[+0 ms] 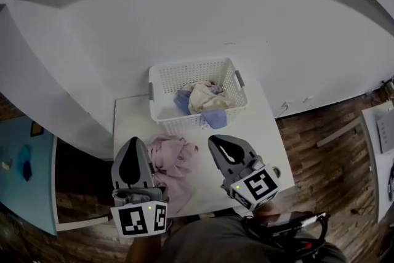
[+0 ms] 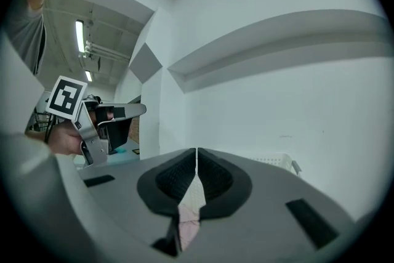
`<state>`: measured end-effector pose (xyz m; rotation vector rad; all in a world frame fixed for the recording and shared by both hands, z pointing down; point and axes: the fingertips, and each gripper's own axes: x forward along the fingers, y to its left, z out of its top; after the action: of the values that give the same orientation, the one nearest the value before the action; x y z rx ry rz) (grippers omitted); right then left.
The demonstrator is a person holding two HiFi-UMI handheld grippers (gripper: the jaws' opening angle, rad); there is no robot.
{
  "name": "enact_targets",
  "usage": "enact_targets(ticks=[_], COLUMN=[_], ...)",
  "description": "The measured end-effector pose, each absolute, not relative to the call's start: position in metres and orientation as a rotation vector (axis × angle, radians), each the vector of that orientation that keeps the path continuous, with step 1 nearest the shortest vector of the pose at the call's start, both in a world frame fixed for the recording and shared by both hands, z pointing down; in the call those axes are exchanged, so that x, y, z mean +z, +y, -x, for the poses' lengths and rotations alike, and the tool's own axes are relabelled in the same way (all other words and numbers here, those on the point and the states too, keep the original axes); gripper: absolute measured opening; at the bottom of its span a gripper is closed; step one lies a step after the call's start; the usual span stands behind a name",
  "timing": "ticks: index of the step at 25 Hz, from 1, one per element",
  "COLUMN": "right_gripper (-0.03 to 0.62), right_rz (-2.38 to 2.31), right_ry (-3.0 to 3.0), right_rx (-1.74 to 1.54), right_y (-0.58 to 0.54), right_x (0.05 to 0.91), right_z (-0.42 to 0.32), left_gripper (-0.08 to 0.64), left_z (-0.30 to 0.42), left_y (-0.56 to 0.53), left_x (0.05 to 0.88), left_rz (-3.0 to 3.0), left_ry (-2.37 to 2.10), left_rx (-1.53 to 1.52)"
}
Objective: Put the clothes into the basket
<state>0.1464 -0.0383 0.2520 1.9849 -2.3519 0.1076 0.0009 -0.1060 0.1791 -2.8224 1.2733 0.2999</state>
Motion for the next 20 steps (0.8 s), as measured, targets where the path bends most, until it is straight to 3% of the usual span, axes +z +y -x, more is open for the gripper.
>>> enact_targets(ticks=[20], right_gripper=[0.017], right_rz=[-1.779], right_ry=[-2.55], right_rx=[0.088], right_y=[-0.063], right_x=[0.253], right_z=[-0.056], left_gripper=[0.008], left_z=[0.128], left_y=[-0.089], left_x=[0.189], left_rz=[2.648], left_ry=[1.628], left_rx=[0.255])
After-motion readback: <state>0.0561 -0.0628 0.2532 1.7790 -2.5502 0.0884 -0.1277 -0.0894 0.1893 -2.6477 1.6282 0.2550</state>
